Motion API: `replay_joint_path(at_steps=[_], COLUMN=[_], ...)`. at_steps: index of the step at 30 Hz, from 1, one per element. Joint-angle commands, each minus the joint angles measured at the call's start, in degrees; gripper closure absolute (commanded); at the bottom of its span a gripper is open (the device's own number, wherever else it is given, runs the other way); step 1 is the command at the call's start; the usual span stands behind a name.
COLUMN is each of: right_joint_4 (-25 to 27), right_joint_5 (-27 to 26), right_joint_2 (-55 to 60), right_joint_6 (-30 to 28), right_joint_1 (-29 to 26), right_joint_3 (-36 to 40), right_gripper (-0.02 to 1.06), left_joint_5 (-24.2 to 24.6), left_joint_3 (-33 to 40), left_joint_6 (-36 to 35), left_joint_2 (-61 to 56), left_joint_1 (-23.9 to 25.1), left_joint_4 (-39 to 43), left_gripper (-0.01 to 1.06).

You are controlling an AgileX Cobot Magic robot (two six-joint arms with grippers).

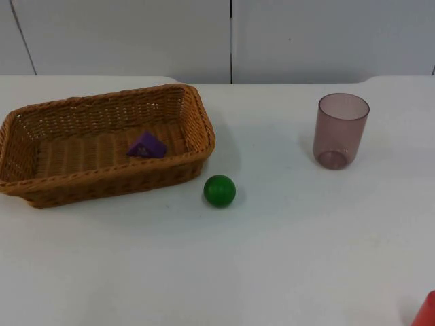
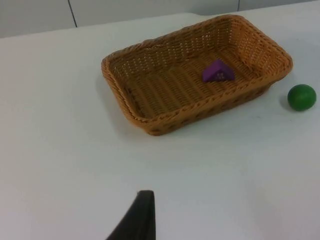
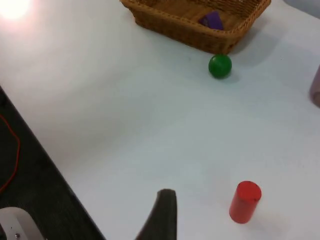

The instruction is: Pick up the basket with the left hand and place the triangular block into the basket with the right hand.

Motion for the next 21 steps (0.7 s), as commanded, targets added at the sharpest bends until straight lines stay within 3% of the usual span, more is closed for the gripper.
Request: replay_joint_path(at_steps=[1, 8, 12, 17, 21], right_joint_4=[-0.2, -0.1, 0.2, 0.2, 0.2], right_joint_5=[-1.0, -1.0, -1.0, -1.0, -1.0], right_joint_2=[-0.2, -0.2, -0.2, -0.2, -0.2], right_joint_6=[0.0, -0.1, -0.5, -0.5, -0.5], right_joint_1=[-0.4, -0.4, -0.4, -0.4, -0.4], right_joint_3=[0.1, 0.1, 0.1, 0.1, 0.1], right_gripper=[0.28, 0.27, -0.01, -0.01, -0.01], left_joint_5=[0.2, 0.2, 0.1, 0.0, 0.0], left_joint_3=[0.2, 0.2, 0.2, 0.2, 0.2], left_joint_6=[-0.7, -0.9, -1.4, -5.8, -5.9], left_joint_2=[-0.3, -0.3, -0.3, -0.3, -0.3], left_joint_1=[-0.3, -0.3, -0.3, -0.3, -0.3], left_joint_4=[0.2, 0.3, 2.2, 8.4, 8.4], left_gripper=[0.0, 0.0, 0.0, 0.0, 0.0])
